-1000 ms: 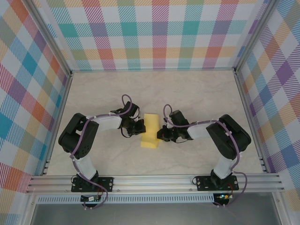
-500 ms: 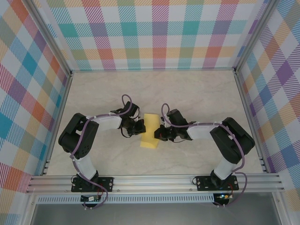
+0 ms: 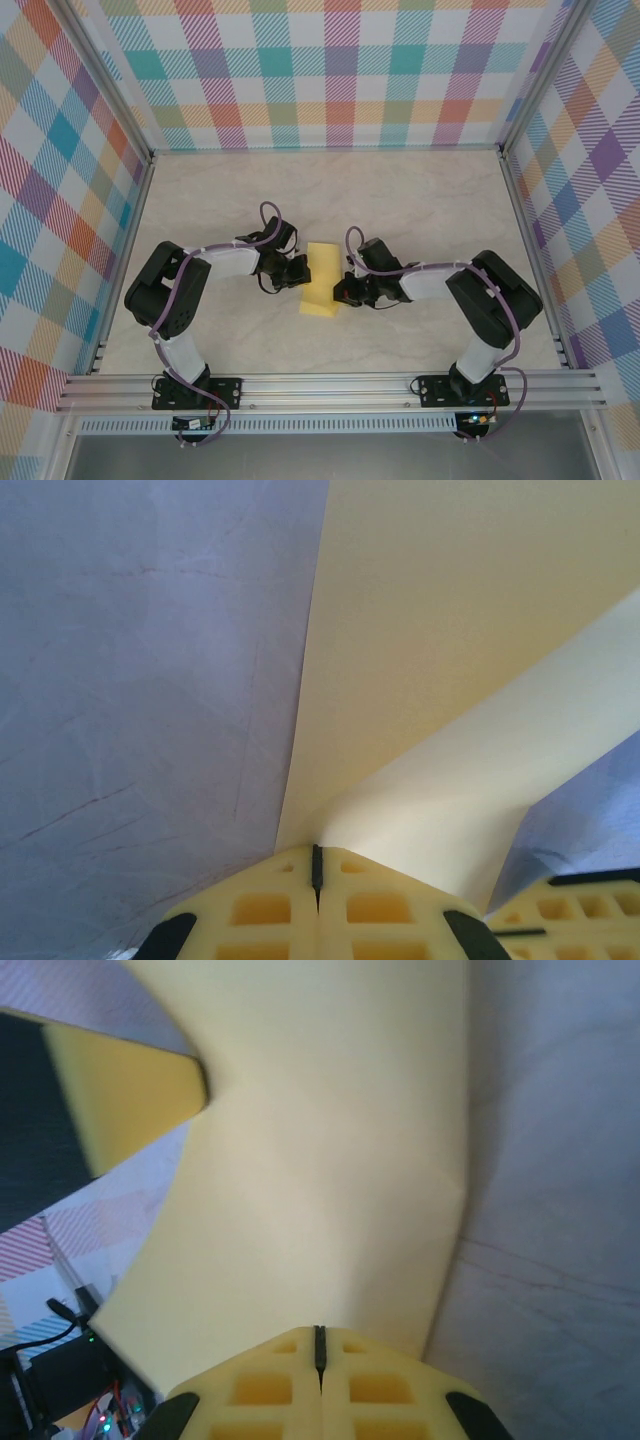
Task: Fold a paper plane with a square sheet of paper (pick it up from the middle)
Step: Fold the square sheet of paper in half at the center of the table.
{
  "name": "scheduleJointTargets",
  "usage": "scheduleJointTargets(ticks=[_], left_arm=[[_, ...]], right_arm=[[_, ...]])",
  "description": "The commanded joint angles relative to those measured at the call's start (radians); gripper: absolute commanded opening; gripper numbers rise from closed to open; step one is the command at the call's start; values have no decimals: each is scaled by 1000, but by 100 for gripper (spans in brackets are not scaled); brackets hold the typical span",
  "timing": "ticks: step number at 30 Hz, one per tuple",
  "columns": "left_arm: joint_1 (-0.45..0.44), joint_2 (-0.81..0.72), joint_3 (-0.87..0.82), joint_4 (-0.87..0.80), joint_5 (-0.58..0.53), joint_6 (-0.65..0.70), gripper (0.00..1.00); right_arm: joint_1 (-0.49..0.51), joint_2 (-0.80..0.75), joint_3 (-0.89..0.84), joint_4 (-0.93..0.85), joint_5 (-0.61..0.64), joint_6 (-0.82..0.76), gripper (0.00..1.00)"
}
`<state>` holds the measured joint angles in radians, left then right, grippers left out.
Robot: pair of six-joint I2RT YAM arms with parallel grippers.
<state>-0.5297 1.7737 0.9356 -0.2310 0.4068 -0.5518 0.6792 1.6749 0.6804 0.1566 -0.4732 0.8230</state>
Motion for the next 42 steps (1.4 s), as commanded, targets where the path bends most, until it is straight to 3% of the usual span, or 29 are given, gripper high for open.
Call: scheduleJointTargets(ticks=[1,15,25,36,42], left_arm=[[-15,32,-38,-87,-42,28,0],[-15,31,-36,-84,-46,29,0],[-16,20,-38,-78,-48,24,0],[-15,27,-49,-65,-36,24,0],[-15,32,-46,-65,-32,31,0]], right_arm=[[15,-51,-1,40,-52,-6,0],[60,99,-77,144,-20,19,0],[72,-72,-64,29,14,-16,2],[109,27,-59,-42,22,-48,2],[107,-81,-23,-177,51,-101,4]])
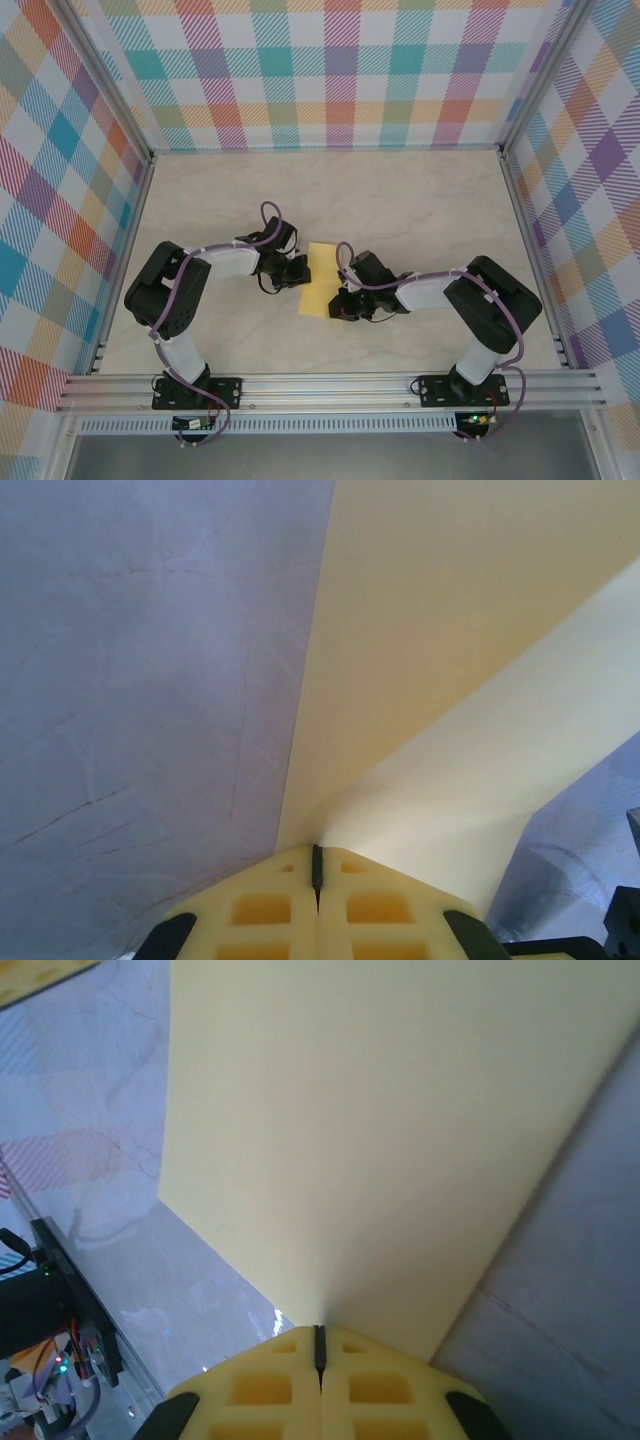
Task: Fold a paper plane with a square sheet of paper (pick it up from the middle)
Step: Fold the square sheet of paper in half at the center of the table.
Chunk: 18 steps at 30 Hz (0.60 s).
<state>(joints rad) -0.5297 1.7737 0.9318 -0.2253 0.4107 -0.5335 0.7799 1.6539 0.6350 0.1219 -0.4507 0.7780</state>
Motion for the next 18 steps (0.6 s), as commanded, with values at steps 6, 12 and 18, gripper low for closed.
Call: scheduleJointTargets(ticks=[6,12,18], left_arm=[[-15,44,-41,-77,-42,17,0],[-15,56,-37,-81,-41,19,0],[-15,61,-41,-84,-41,24,0]], right_arm=[[-70,-121,105,-166,82,-73,4],[-151,-5,172,-72,16,-53,4],[-167,87,220,-70,6,-73,3]])
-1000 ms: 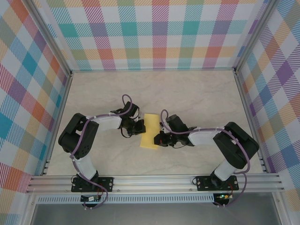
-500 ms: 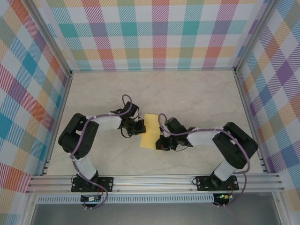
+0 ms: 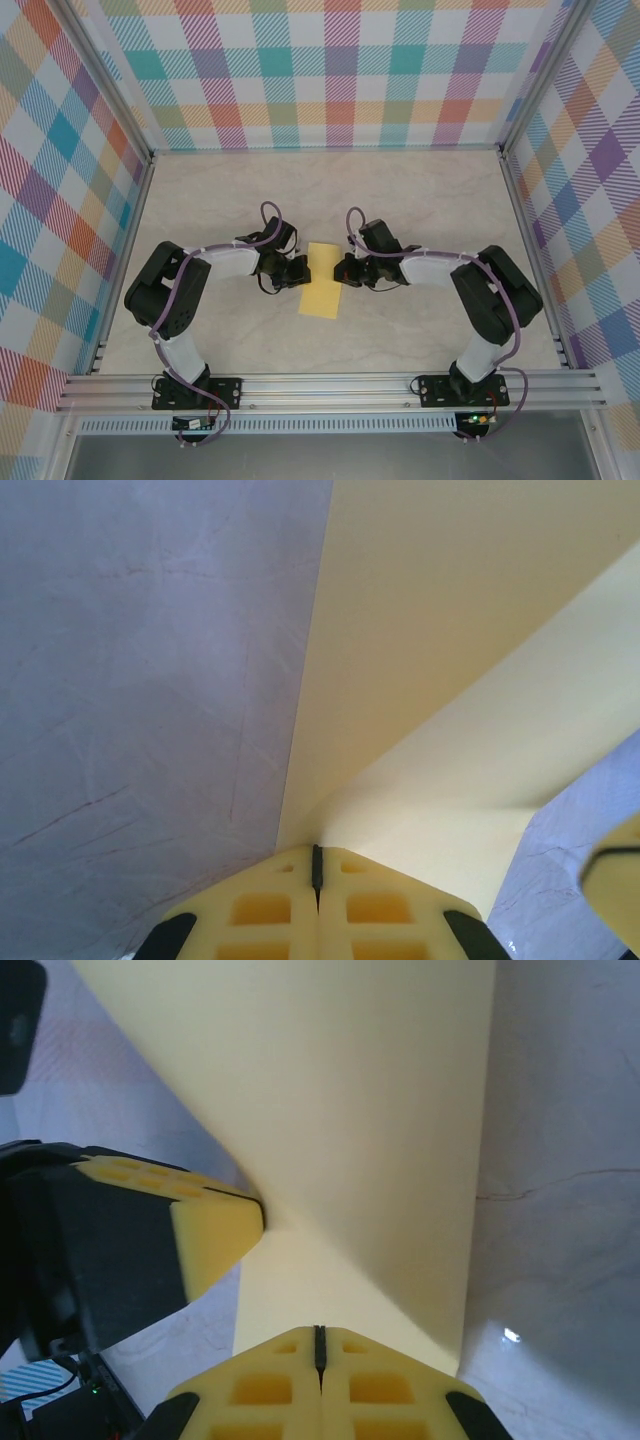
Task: Fold a paper plane with a square sheet of paper (pick it up from the middle)
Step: Fold the square sheet of paper in half at the center of the table.
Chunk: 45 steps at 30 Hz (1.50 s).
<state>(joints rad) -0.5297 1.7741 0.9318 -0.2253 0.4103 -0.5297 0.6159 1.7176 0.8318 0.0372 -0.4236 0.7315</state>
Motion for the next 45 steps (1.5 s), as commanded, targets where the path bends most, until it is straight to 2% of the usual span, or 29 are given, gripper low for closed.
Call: scheduleJointTargets(ticks=[1,7,12,19,26,37,45], left_arm=[[-15,61,-43,-82,-41,20,0],[-15,56,-46,-86,-45,22,0],[-15,53,-42,-91,-47,22,0],[-15,48,-49,-91,-57,22,0],[-15,53,-43,-94,-53,22,0],[-15,56,-49,-91,-56,22,0],[-13,70,-51,-89,-57,23,0]], right_arm=[[-7,33,16,22,-17,-30,4],[-16,85,-38,34,18,-44,4],[-16,83,-50,51,-19,-29,5],[-21,28,36,18,-38,-49,5],[-51,96,84,14,-49,-55,5],[-64,186,59,10,-22,-60,5],[-77,119,156,-40,-63,-82,5]])
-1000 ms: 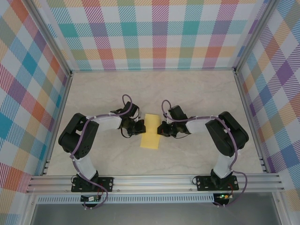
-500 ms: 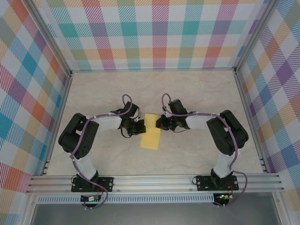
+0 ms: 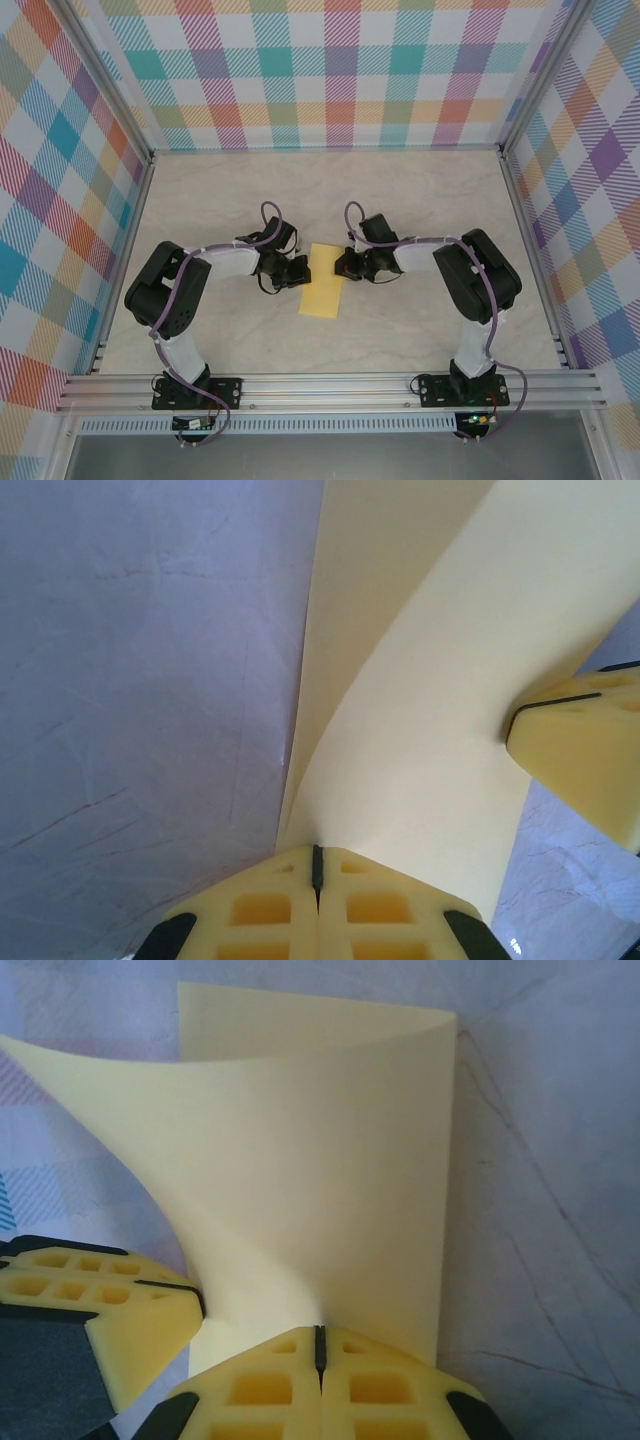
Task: Fold a paper plane with a square sheet of paper (pick it up from the middle)
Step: Fold the square sheet of paper in half at the center of the table.
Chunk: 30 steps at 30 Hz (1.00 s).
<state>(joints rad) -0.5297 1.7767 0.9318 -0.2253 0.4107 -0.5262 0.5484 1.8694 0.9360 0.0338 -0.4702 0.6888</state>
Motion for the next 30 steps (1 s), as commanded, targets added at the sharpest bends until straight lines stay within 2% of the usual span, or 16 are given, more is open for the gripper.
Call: scheduleJointTargets(ticks=[1,17,26,30], left_arm=[[-14,66,-50,-89,-58,20,0],[-13,69,-54,-86,-58,19,0],[-13,66,-59,-94,-64,20,0],[-13,67,-62,-91,-63,21,0]], right_arm=[[-14,-33,68,-56,-10,-49,5],[-45,92,52,-43,14,-48,5],[-66,21,135,-95,-36,-57,4],[-84,41,176,-125,-38,-63,4]])
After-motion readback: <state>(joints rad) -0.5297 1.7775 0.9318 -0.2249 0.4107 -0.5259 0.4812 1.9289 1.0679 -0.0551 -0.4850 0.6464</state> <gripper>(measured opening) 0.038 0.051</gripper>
